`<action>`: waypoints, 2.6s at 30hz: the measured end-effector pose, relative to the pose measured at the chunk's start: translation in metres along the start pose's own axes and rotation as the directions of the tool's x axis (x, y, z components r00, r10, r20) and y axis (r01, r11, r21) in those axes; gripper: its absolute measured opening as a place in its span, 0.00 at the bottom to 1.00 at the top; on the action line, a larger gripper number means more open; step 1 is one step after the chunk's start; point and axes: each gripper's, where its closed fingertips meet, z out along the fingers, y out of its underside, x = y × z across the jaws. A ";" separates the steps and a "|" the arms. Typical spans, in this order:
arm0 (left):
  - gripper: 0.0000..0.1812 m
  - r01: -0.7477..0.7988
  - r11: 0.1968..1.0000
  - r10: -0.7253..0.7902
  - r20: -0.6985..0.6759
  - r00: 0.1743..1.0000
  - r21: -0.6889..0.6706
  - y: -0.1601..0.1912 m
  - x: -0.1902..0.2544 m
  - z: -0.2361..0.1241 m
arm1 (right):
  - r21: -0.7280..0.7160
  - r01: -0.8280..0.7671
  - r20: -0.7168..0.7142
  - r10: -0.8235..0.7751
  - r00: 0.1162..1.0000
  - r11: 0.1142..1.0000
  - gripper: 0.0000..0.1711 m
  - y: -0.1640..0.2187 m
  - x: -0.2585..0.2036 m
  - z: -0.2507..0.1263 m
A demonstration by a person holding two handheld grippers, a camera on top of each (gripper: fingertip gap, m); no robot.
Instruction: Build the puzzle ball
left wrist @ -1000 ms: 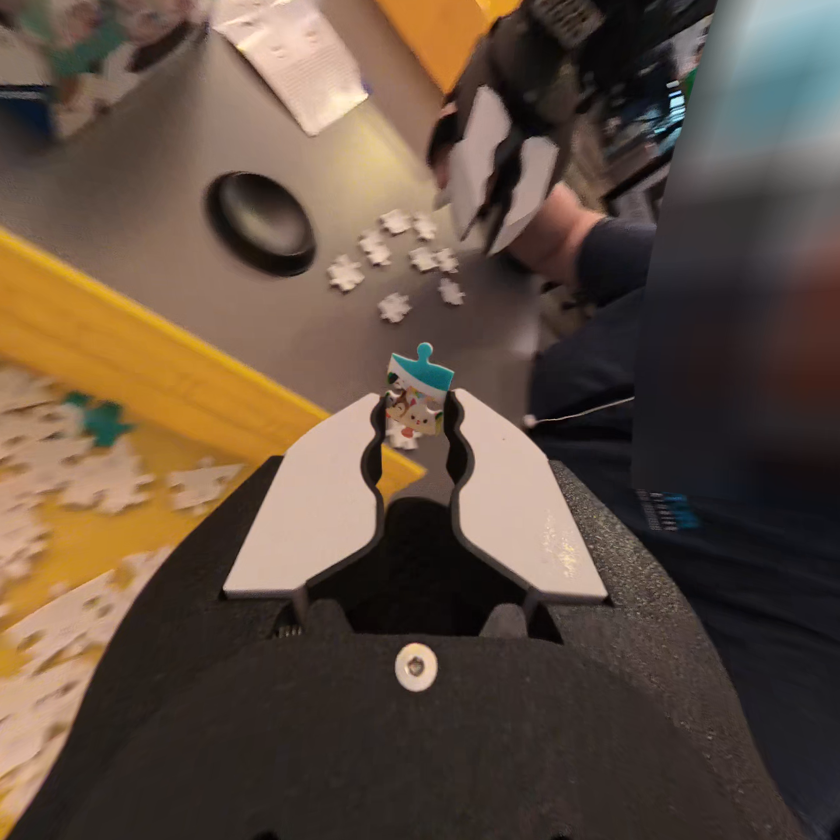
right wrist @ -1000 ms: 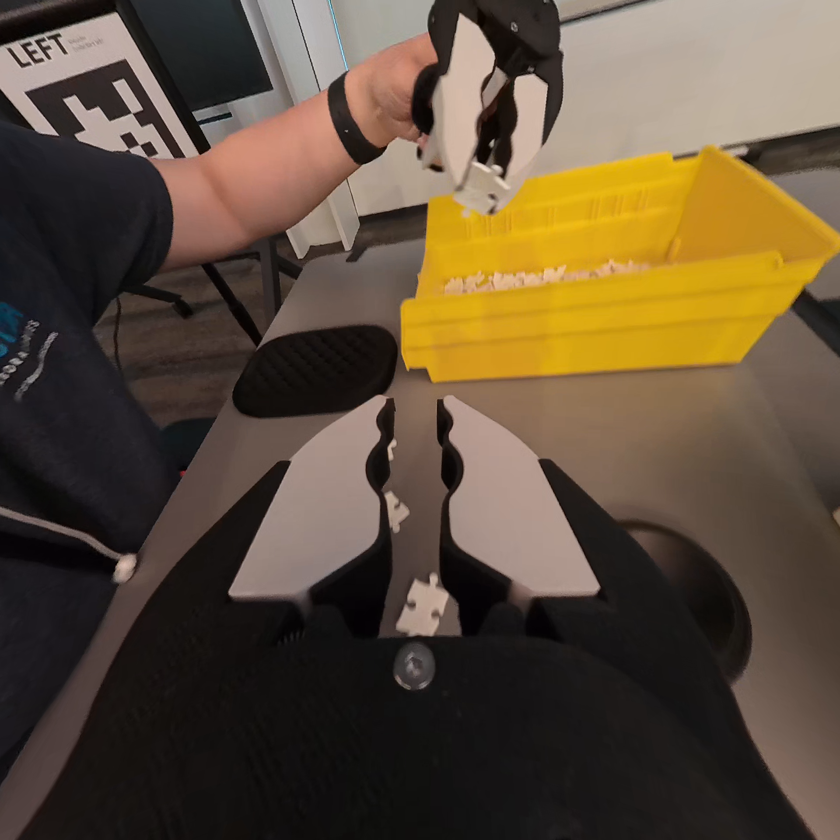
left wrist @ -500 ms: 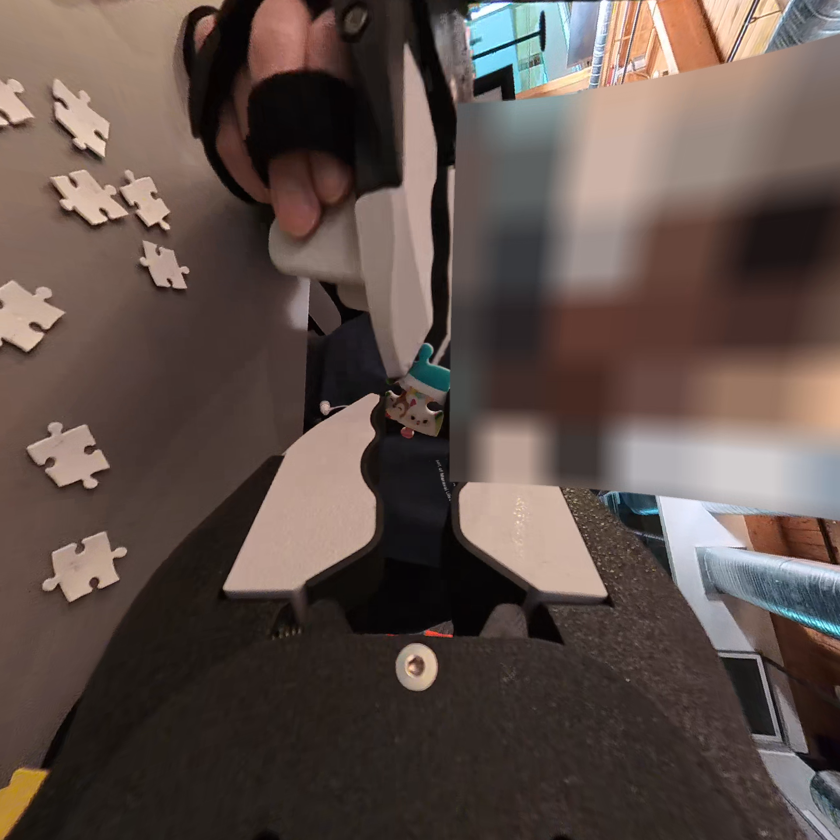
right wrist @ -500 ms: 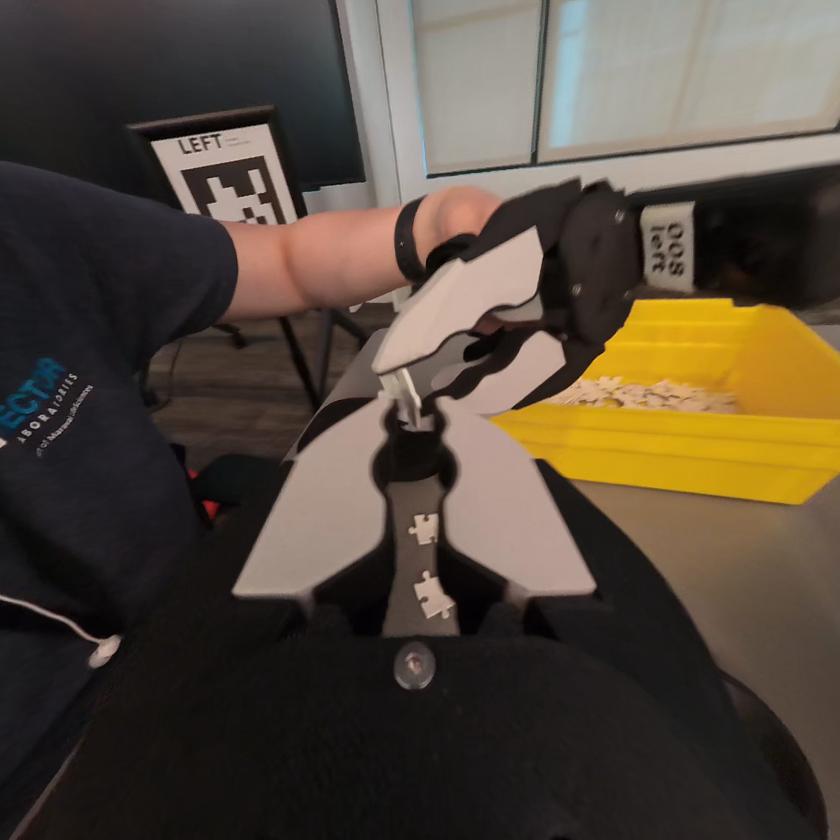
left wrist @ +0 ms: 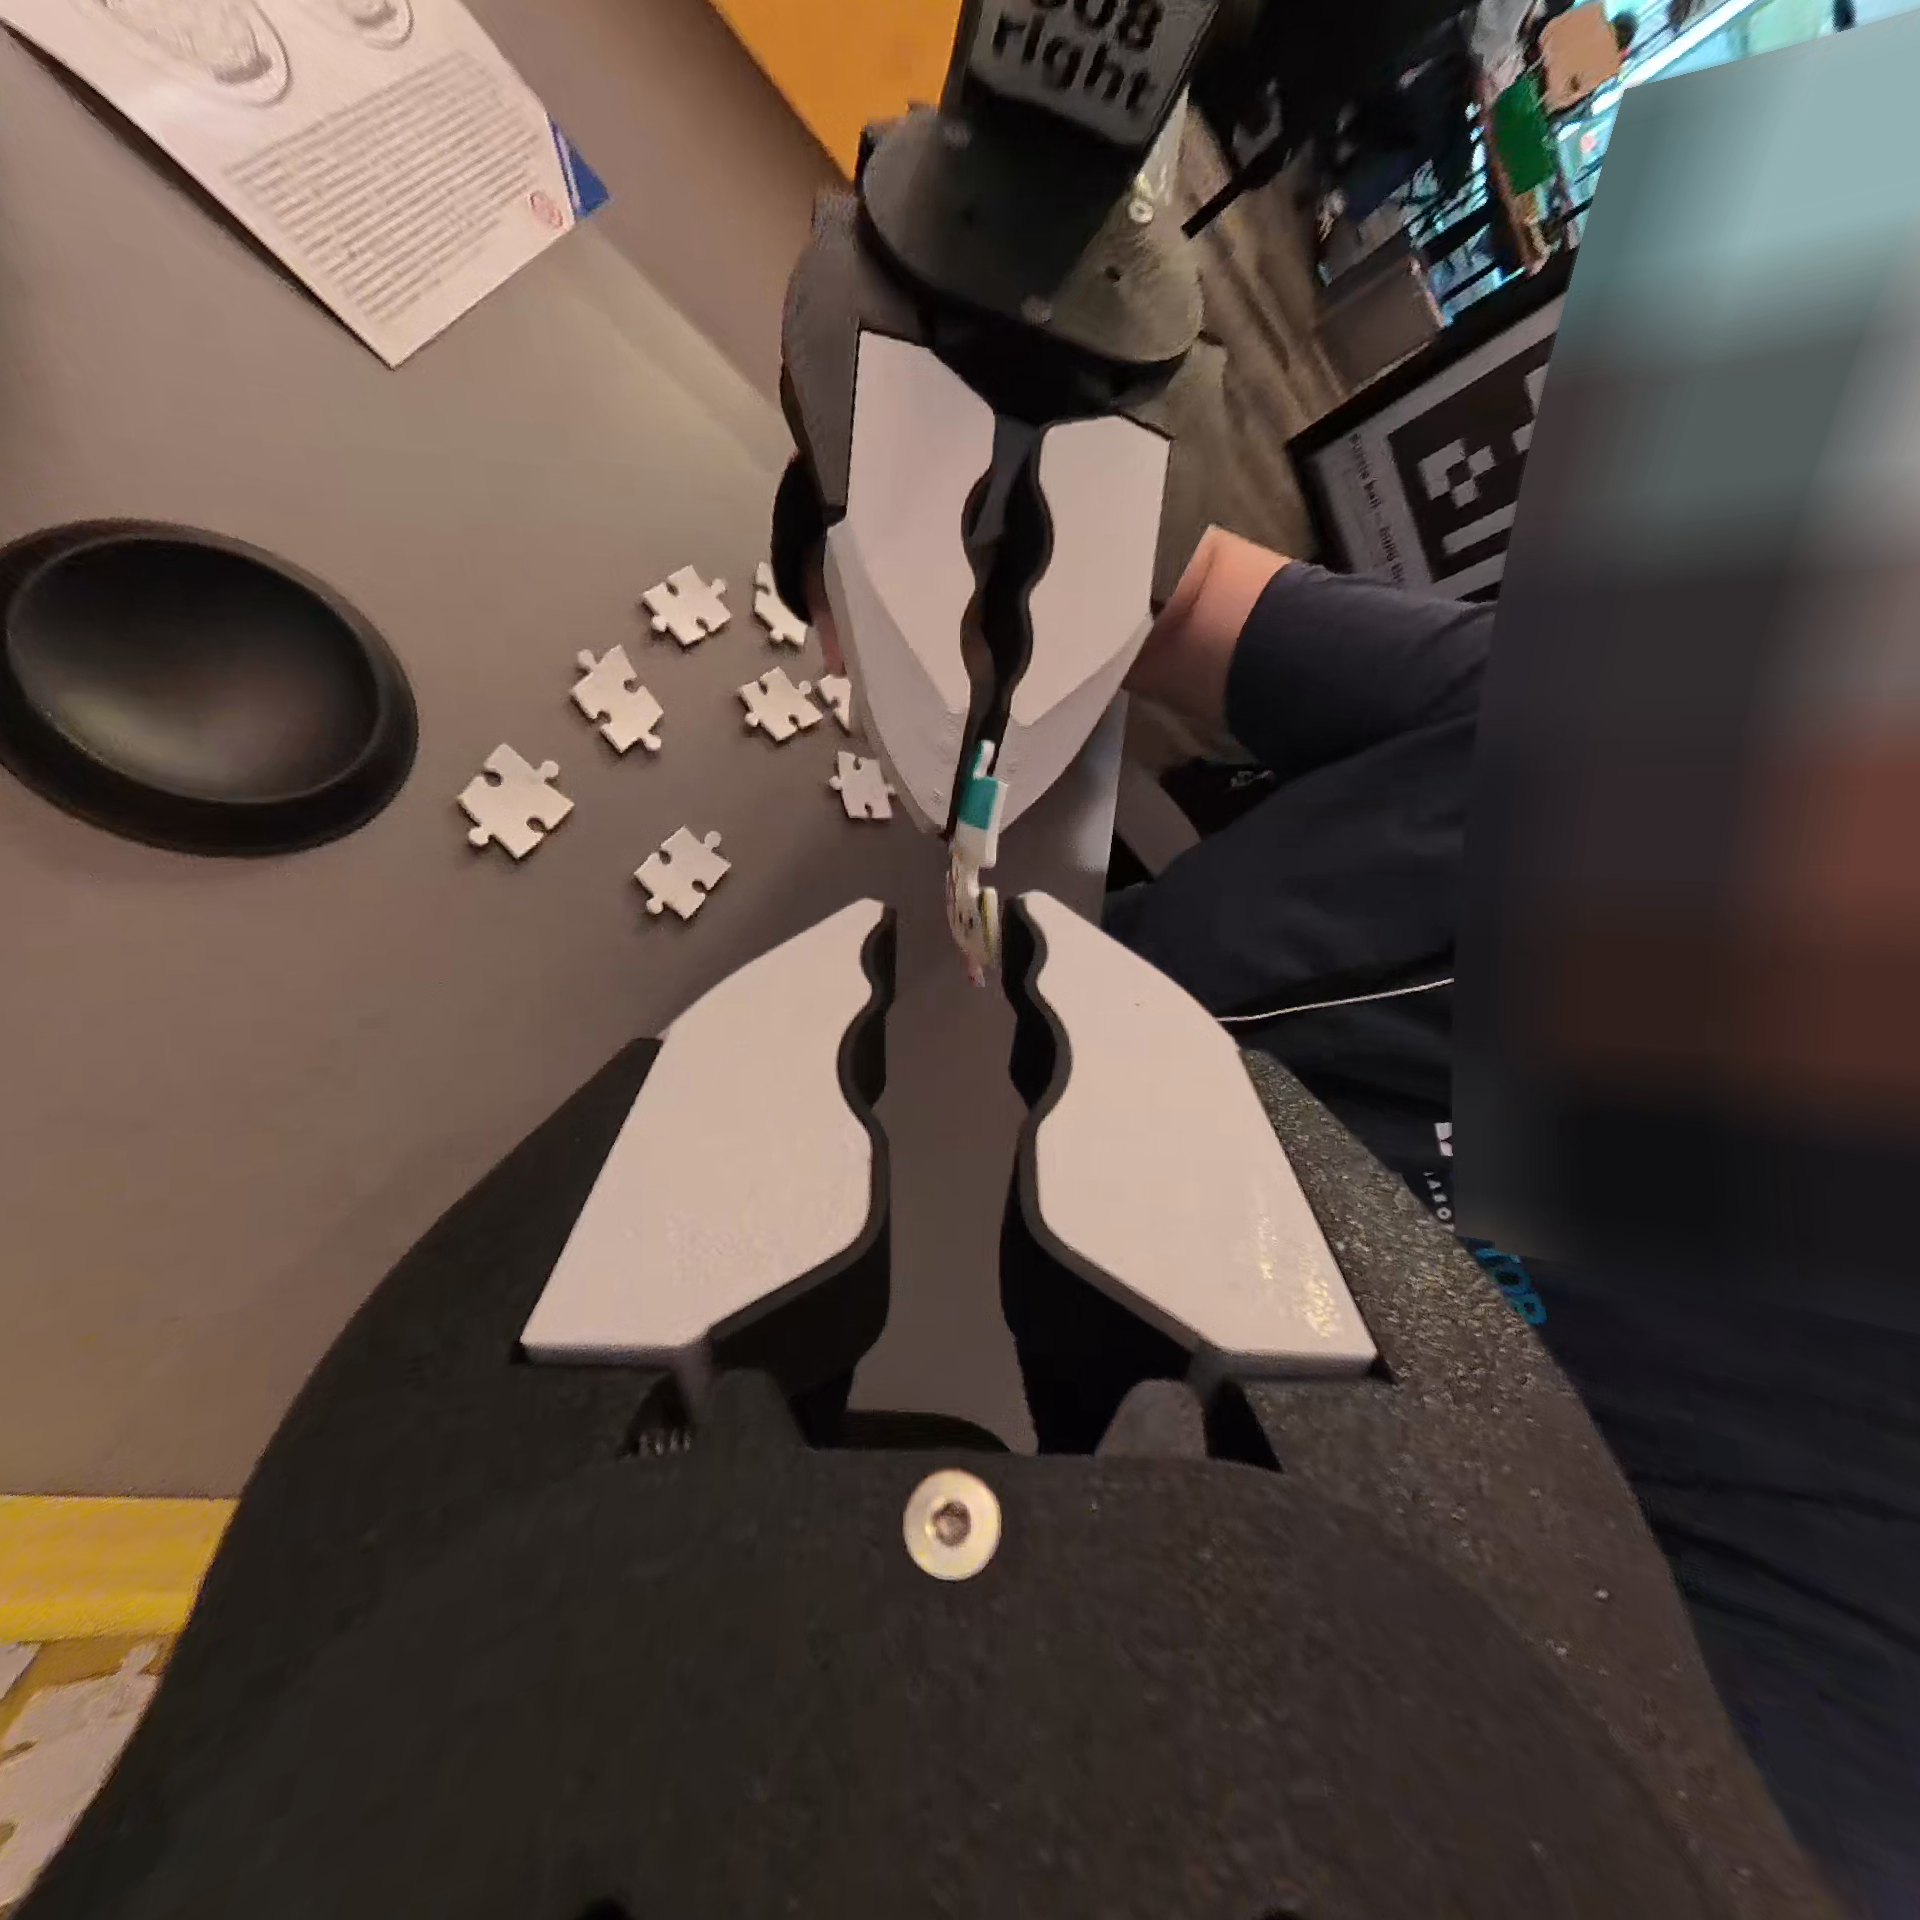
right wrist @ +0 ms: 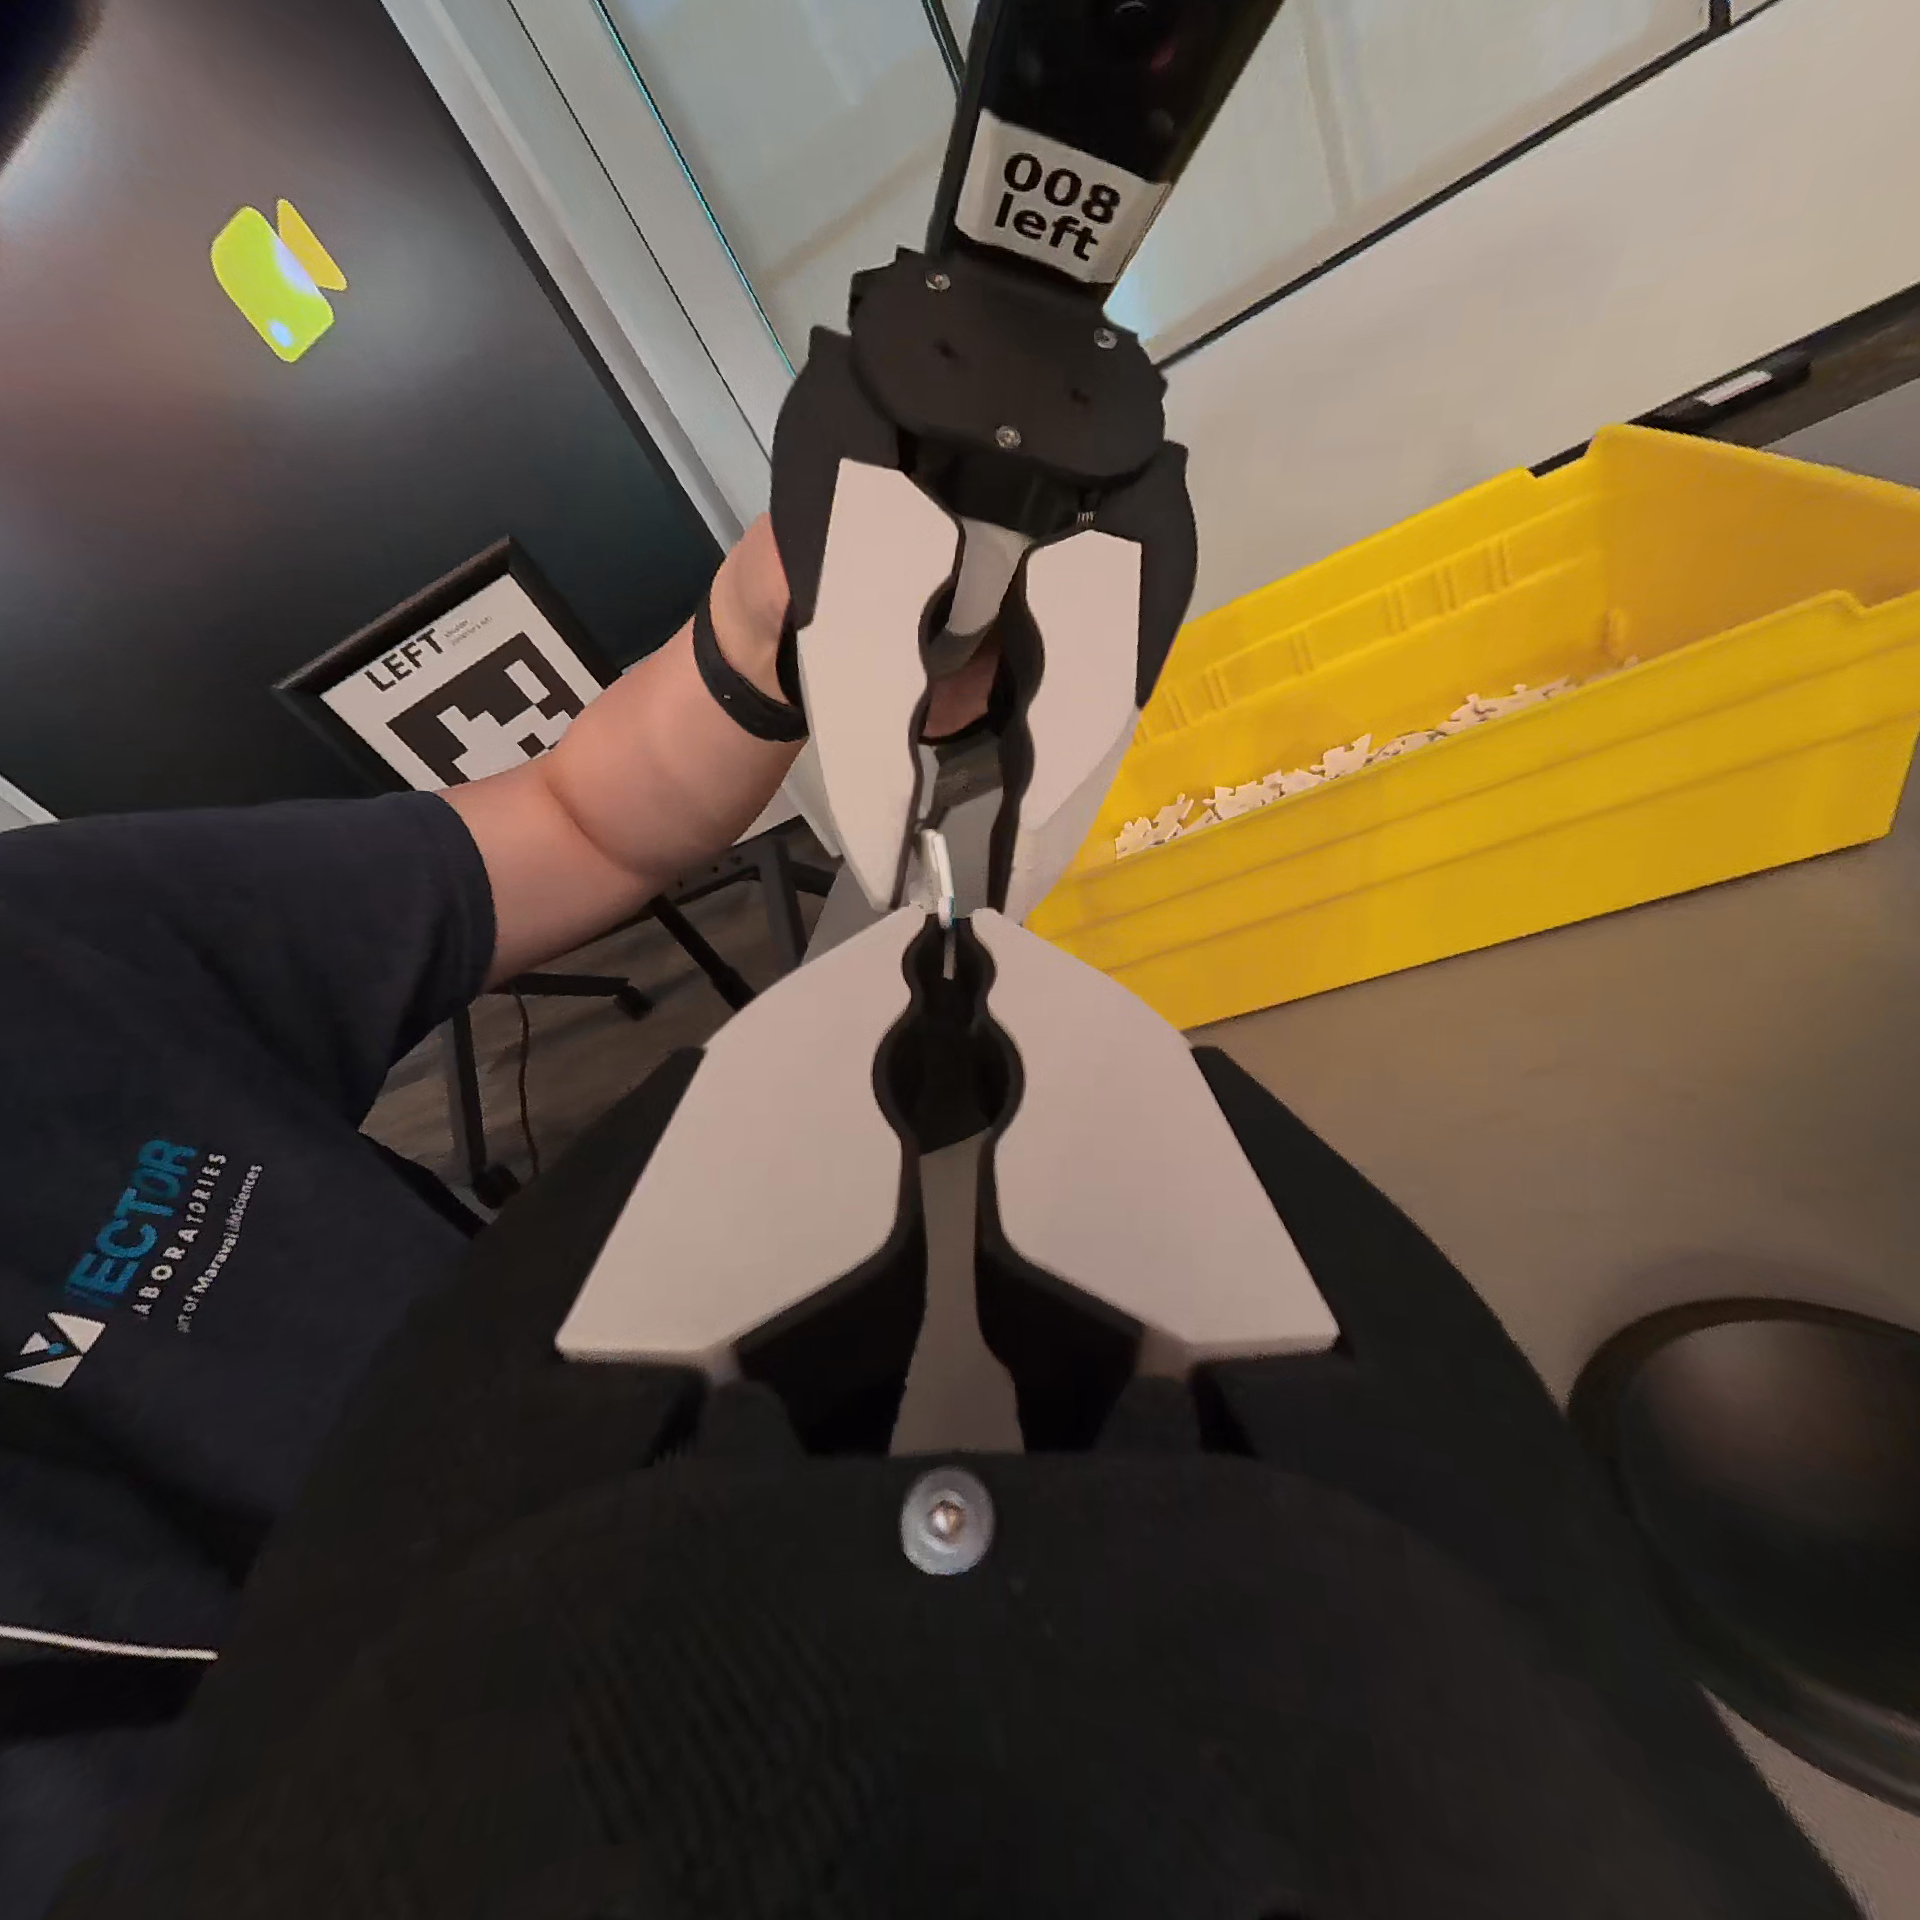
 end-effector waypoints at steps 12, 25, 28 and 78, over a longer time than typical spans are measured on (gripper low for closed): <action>0.01 0.191 0.977 -0.096 0.608 0.788 -0.093 0.073 -0.088 -0.120 | -0.079 0.117 -0.084 -0.124 0.989 0.990 0.12 0.009 0.016 -0.013; 0.01 0.446 0.800 -0.169 0.562 0.809 -0.401 0.186 -0.167 -0.108 | -0.302 0.135 -0.153 -0.188 0.970 0.944 0.12 0.053 0.056 -0.017; 0.01 0.406 0.818 -0.125 0.563 0.817 -0.407 0.182 -0.172 -0.110 | -0.323 0.142 -0.155 -0.200 0.967 0.936 0.13 0.057 0.060 -0.016; 0.13 -0.333 0.910 0.365 0.857 0.365 -0.246 0.097 -0.107 -0.206 | -0.386 0.264 -0.208 -0.362 0.909 0.884 0.15 0.062 0.078 -0.037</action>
